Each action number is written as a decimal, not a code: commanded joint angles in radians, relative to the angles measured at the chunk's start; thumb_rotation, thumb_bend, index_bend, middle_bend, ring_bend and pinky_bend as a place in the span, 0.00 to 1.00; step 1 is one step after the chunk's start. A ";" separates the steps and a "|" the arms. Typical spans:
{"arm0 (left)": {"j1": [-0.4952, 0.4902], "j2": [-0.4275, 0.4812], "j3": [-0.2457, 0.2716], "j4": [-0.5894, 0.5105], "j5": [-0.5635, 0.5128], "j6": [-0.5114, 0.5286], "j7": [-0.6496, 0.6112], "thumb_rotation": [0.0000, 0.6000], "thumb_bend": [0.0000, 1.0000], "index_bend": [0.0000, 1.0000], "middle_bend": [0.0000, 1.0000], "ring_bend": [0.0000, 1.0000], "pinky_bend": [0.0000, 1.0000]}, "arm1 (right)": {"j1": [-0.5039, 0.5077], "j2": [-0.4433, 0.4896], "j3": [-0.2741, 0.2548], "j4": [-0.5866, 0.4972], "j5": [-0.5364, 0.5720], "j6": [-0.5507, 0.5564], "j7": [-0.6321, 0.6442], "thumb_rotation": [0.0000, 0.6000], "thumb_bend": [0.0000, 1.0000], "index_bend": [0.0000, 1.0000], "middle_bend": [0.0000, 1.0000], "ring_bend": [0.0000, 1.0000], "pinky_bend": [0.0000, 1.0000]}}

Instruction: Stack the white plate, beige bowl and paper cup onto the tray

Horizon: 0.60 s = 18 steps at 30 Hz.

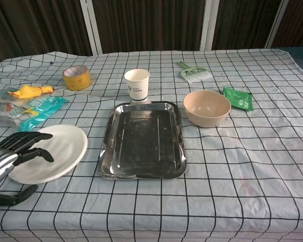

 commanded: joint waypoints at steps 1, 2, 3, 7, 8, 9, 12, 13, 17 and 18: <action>0.000 -0.003 -0.003 0.003 -0.007 -0.002 -0.005 1.00 0.36 0.33 0.07 0.00 0.01 | 0.000 0.000 0.000 0.000 0.000 0.000 0.000 1.00 0.20 0.00 0.00 0.00 0.00; -0.001 -0.004 -0.003 0.004 -0.007 -0.001 -0.007 1.00 0.36 0.33 0.07 0.00 0.01 | 0.000 0.000 0.000 0.000 -0.001 0.000 0.000 1.00 0.20 0.00 0.00 0.00 0.00; 0.000 -0.005 -0.004 0.007 -0.008 0.001 -0.008 1.00 0.36 0.33 0.07 0.00 0.01 | 0.000 0.000 0.000 0.000 0.000 0.000 0.000 1.00 0.20 0.00 0.00 0.00 0.00; 0.000 -0.022 -0.005 0.032 -0.011 0.006 -0.011 1.00 0.36 0.34 0.08 0.00 0.01 | 0.000 -0.002 0.000 0.000 -0.004 0.002 0.000 1.00 0.20 0.00 0.00 0.00 0.00; 0.000 -0.026 -0.006 0.038 -0.012 0.005 -0.013 1.00 0.36 0.34 0.09 0.00 0.01 | 0.000 -0.002 -0.001 0.001 -0.004 0.002 -0.001 1.00 0.20 0.00 0.00 0.00 0.00; 0.000 -0.031 -0.006 0.044 -0.013 0.006 -0.015 1.00 0.36 0.35 0.09 0.00 0.01 | 0.000 -0.002 -0.001 0.001 -0.003 0.001 -0.003 1.00 0.20 0.00 0.00 0.00 0.00; -0.002 -0.052 -0.010 0.069 -0.014 0.013 -0.027 1.00 0.36 0.37 0.11 0.00 0.01 | 0.001 -0.003 -0.002 0.000 -0.001 -0.003 -0.006 1.00 0.20 0.00 0.00 0.00 0.00; -0.003 -0.060 -0.012 0.081 -0.013 0.017 -0.029 1.00 0.36 0.38 0.11 0.00 0.01 | 0.001 -0.003 -0.002 0.000 -0.002 -0.002 -0.006 1.00 0.20 0.00 0.00 0.00 0.00; -0.007 -0.098 -0.019 0.141 -0.014 0.029 -0.055 1.00 0.39 0.44 0.15 0.01 0.01 | -0.001 -0.001 -0.001 0.000 -0.004 0.004 -0.002 1.00 0.20 0.00 0.00 0.00 0.00; -0.009 -0.104 -0.020 0.152 -0.015 0.028 -0.058 1.00 0.40 0.44 0.15 0.02 0.01 | -0.001 -0.001 -0.001 0.000 -0.003 0.004 -0.002 1.00 0.20 0.00 0.00 0.00 0.00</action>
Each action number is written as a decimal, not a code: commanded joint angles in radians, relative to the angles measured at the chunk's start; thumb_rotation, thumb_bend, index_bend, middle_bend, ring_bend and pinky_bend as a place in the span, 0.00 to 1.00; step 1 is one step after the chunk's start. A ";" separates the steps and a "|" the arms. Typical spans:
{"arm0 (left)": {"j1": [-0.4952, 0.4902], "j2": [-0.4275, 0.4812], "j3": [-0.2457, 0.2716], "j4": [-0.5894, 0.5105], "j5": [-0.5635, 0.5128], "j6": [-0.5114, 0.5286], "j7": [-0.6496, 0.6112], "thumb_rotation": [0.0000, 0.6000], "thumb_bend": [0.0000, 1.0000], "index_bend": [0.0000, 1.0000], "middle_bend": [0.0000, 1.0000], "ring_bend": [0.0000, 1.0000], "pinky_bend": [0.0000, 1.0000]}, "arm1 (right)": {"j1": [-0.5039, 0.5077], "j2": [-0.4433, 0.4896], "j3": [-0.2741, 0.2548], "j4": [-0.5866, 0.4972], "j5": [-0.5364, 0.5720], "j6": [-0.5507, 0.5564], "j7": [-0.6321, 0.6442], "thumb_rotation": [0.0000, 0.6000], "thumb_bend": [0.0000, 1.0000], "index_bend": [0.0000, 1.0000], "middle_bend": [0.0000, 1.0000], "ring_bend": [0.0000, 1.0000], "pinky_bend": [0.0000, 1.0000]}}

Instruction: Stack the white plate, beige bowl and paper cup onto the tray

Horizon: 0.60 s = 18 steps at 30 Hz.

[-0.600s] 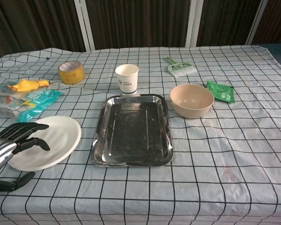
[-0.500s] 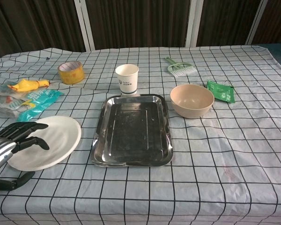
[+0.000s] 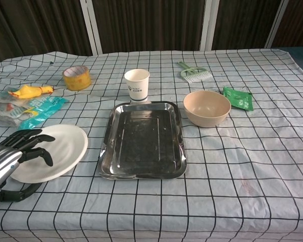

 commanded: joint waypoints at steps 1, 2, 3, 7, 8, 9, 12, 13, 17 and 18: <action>-0.005 -0.029 -0.007 0.044 -0.004 0.006 -0.017 1.00 0.41 0.45 0.15 0.02 0.01 | 0.000 0.000 0.000 0.000 0.000 0.000 0.000 1.00 0.20 0.00 0.00 0.00 0.00; -0.006 -0.036 -0.010 0.057 -0.005 0.011 -0.017 1.00 0.42 0.45 0.16 0.02 0.01 | 0.000 0.000 0.000 0.000 0.000 -0.001 0.000 1.00 0.20 0.00 0.00 0.00 0.00; -0.006 -0.044 -0.012 0.070 -0.005 0.016 -0.017 1.00 0.43 0.45 0.16 0.02 0.01 | 0.001 0.000 0.000 0.000 0.000 -0.001 -0.001 1.00 0.20 0.00 0.00 0.00 0.00; -0.005 -0.076 -0.022 0.122 -0.010 0.043 -0.044 1.00 0.43 0.49 0.20 0.05 0.01 | 0.001 -0.001 0.000 0.000 0.001 -0.003 -0.004 1.00 0.20 0.00 0.00 0.00 0.00; -0.005 -0.083 -0.024 0.135 -0.011 0.049 -0.049 1.00 0.43 0.51 0.21 0.06 0.01 | 0.001 -0.001 0.000 0.000 0.001 -0.003 -0.004 1.00 0.20 0.00 0.00 0.00 0.00; -0.005 -0.090 -0.026 0.147 -0.012 0.053 -0.052 1.00 0.43 0.52 0.22 0.06 0.01 | 0.002 -0.001 0.000 0.000 0.001 -0.004 -0.004 1.00 0.20 0.00 0.00 0.00 0.00; -0.008 -0.108 -0.030 0.179 -0.017 0.058 -0.073 1.00 0.43 0.58 0.25 0.07 0.01 | 0.002 0.000 0.000 0.000 0.002 -0.005 -0.004 1.00 0.20 0.00 0.00 0.00 0.00; -0.009 -0.114 -0.032 0.190 -0.019 0.061 -0.082 1.00 0.43 0.59 0.26 0.07 0.01 | 0.002 0.000 0.000 0.000 0.002 -0.005 -0.004 1.00 0.20 0.00 0.00 0.00 0.00; -0.013 -0.134 -0.039 0.224 -0.027 0.067 -0.103 1.00 0.43 0.65 0.29 0.09 0.02 | 0.002 0.001 -0.001 -0.001 0.001 -0.004 -0.003 1.00 0.20 0.00 0.00 0.00 0.00; -0.013 -0.138 -0.040 0.231 -0.028 0.070 -0.107 1.00 0.43 0.65 0.30 0.10 0.02 | 0.002 0.001 -0.001 -0.001 0.001 -0.004 -0.003 1.00 0.20 0.00 0.00 0.00 0.00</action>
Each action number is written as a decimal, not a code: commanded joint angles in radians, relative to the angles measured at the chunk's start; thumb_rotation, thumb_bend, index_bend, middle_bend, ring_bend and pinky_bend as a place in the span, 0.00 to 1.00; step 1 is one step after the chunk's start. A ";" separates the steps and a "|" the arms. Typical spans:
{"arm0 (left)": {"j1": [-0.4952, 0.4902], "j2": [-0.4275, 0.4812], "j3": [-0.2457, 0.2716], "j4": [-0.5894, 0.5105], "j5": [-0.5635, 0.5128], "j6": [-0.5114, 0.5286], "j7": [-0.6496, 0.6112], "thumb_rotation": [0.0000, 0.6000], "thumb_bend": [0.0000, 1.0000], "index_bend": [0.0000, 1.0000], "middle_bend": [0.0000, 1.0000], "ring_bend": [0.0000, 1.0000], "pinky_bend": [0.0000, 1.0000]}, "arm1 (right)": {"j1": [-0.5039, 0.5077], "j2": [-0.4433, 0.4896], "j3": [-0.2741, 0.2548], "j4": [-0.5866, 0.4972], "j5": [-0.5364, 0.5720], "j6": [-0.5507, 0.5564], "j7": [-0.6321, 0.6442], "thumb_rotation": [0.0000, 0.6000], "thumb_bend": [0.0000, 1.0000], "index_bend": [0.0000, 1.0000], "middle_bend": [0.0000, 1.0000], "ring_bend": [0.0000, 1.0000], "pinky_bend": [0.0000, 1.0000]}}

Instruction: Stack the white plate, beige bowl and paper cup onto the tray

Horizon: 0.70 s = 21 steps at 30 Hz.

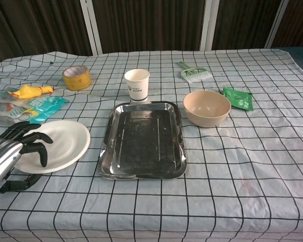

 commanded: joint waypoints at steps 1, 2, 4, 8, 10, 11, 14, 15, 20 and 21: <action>-0.003 -0.016 -0.006 0.023 -0.005 0.014 -0.016 1.00 0.43 0.66 0.30 0.10 0.02 | 0.000 0.000 0.000 0.001 0.000 0.000 0.000 1.00 0.20 0.00 0.00 0.00 0.00; -0.003 -0.021 -0.007 0.030 -0.006 0.019 -0.020 1.00 0.43 0.68 0.31 0.10 0.02 | 0.000 0.000 0.000 0.000 0.000 -0.001 -0.001 1.00 0.20 0.00 0.00 0.00 0.00; -0.004 -0.031 -0.010 0.045 -0.008 0.030 -0.037 1.00 0.43 0.70 0.33 0.11 0.02 | 0.000 0.000 0.000 0.001 0.000 -0.001 -0.001 1.00 0.20 0.00 0.00 0.00 0.00; -0.005 -0.051 -0.016 0.078 -0.011 0.053 -0.080 1.00 0.43 0.76 0.37 0.14 0.03 | -0.001 0.001 0.000 0.000 0.000 0.001 -0.001 1.00 0.20 0.00 0.00 0.00 0.00; -0.005 -0.060 -0.018 0.097 -0.014 0.059 -0.090 1.00 0.44 0.77 0.38 0.15 0.03 | -0.001 0.001 0.000 0.000 0.000 0.002 -0.001 1.00 0.20 0.00 0.00 0.00 0.00; -0.005 -0.063 -0.019 0.103 -0.016 0.061 -0.094 1.00 0.44 0.78 0.38 0.15 0.03 | -0.001 0.001 0.000 0.001 0.000 0.002 -0.001 1.00 0.20 0.00 0.00 0.00 0.00; -0.004 -0.073 -0.025 0.118 -0.022 0.078 -0.114 1.00 0.46 0.81 0.40 0.15 0.03 | 0.000 0.001 -0.001 0.000 0.000 0.000 -0.003 1.00 0.20 0.00 0.00 0.00 0.00; -0.004 -0.078 -0.029 0.125 -0.024 0.088 -0.121 1.00 0.46 0.81 0.40 0.16 0.03 | -0.001 0.001 -0.001 0.000 0.000 0.000 -0.003 1.00 0.20 0.00 0.00 0.00 0.00; -0.001 -0.100 -0.050 0.154 -0.037 0.147 -0.154 1.00 0.47 0.83 0.43 0.17 0.03 | 0.000 0.000 -0.003 0.001 0.000 -0.004 -0.004 1.00 0.20 0.00 0.00 0.00 0.00; -0.001 -0.103 -0.054 0.159 -0.039 0.158 -0.161 1.00 0.47 0.83 0.43 0.17 0.03 | 0.000 0.000 -0.003 0.001 0.000 -0.005 -0.005 1.00 0.20 0.00 0.00 0.00 0.00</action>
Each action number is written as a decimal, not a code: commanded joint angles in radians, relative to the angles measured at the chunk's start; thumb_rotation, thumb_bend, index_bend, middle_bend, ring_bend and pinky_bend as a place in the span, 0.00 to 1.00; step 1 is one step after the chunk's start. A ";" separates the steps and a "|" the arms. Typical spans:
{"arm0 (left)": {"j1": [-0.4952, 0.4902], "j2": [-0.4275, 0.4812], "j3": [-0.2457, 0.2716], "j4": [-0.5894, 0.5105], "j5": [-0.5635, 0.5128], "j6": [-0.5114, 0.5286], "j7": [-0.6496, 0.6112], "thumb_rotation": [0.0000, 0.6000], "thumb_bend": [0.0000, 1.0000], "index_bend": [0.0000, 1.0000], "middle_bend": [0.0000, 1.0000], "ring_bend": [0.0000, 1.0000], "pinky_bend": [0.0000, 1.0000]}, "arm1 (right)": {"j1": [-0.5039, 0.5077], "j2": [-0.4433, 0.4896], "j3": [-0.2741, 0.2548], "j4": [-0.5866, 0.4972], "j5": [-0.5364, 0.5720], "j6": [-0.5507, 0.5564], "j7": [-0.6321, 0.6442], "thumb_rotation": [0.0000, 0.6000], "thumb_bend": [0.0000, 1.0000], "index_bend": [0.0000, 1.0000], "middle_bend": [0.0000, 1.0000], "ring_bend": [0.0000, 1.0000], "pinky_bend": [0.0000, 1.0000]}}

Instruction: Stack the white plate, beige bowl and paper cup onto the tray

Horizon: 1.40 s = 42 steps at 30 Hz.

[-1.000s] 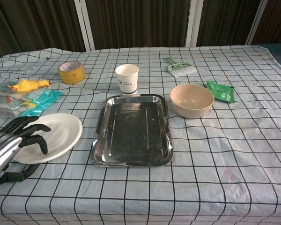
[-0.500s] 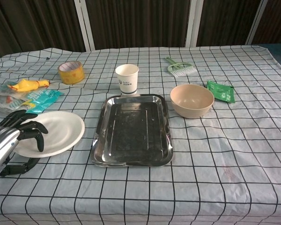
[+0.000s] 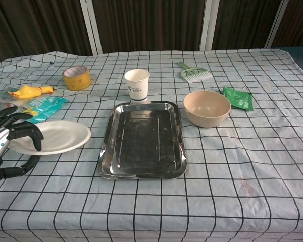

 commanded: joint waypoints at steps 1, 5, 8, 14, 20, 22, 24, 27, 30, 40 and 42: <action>0.002 -0.015 -0.017 0.020 -0.011 0.038 -0.025 1.00 0.47 0.83 0.44 0.17 0.03 | 0.001 0.000 -0.001 0.000 -0.001 -0.001 -0.001 1.00 0.20 0.00 0.00 0.00 0.00; 0.000 -0.023 -0.035 0.029 -0.019 0.089 -0.054 1.00 0.47 0.83 0.44 0.18 0.03 | 0.000 0.000 -0.002 -0.002 -0.004 -0.001 -0.001 1.00 0.20 0.00 0.00 0.00 0.00; -0.006 -0.024 -0.044 0.028 -0.019 0.132 -0.070 1.00 0.47 0.83 0.44 0.18 0.03 | 0.000 0.001 -0.003 -0.003 -0.005 0.001 0.001 1.00 0.20 0.00 0.00 0.00 0.00; -0.017 -0.018 -0.051 0.007 -0.014 0.186 -0.068 1.00 0.47 0.83 0.44 0.18 0.03 | -0.001 0.003 -0.003 -0.003 -0.008 0.006 0.007 1.00 0.20 0.00 0.00 0.00 0.00; -0.031 -0.010 -0.023 -0.059 0.024 0.219 -0.048 1.00 0.47 0.83 0.44 0.18 0.03 | -0.002 0.008 0.002 -0.004 -0.011 0.017 0.020 1.00 0.20 0.00 0.00 0.00 0.00; -0.043 -0.012 -0.010 -0.078 0.042 0.222 -0.025 1.00 0.47 0.83 0.44 0.18 0.03 | -0.004 0.012 0.003 -0.003 -0.018 0.028 0.033 1.00 0.20 0.00 0.00 0.00 0.00; -0.060 -0.016 -0.001 -0.103 0.058 0.213 0.002 1.00 0.47 0.83 0.44 0.18 0.03 | -0.006 0.022 0.005 -0.004 -0.022 0.040 0.061 1.00 0.20 0.00 0.00 0.00 0.00; -0.091 -0.029 0.006 -0.140 0.075 0.188 0.042 1.00 0.47 0.84 0.44 0.18 0.03 | -0.007 0.043 0.012 -0.002 -0.019 0.055 0.121 1.00 0.20 0.00 0.00 0.00 0.00; -0.128 -0.043 0.000 -0.172 0.085 0.160 0.073 1.00 0.48 0.84 0.44 0.18 0.03 | -0.008 0.056 0.026 0.004 -0.001 0.068 0.166 1.00 0.20 0.00 0.00 0.00 0.00; -0.239 -0.093 -0.046 -0.196 0.073 0.039 0.119 1.00 0.48 0.84 0.44 0.18 0.03 | -0.011 0.088 0.063 0.010 0.063 0.077 0.252 1.00 0.20 0.00 0.00 0.00 0.00; -0.243 -0.096 -0.048 -0.195 0.071 0.035 0.118 1.00 0.48 0.84 0.45 0.18 0.03 | -0.011 0.089 0.063 0.009 0.066 0.076 0.255 1.00 0.20 0.00 0.00 0.00 0.00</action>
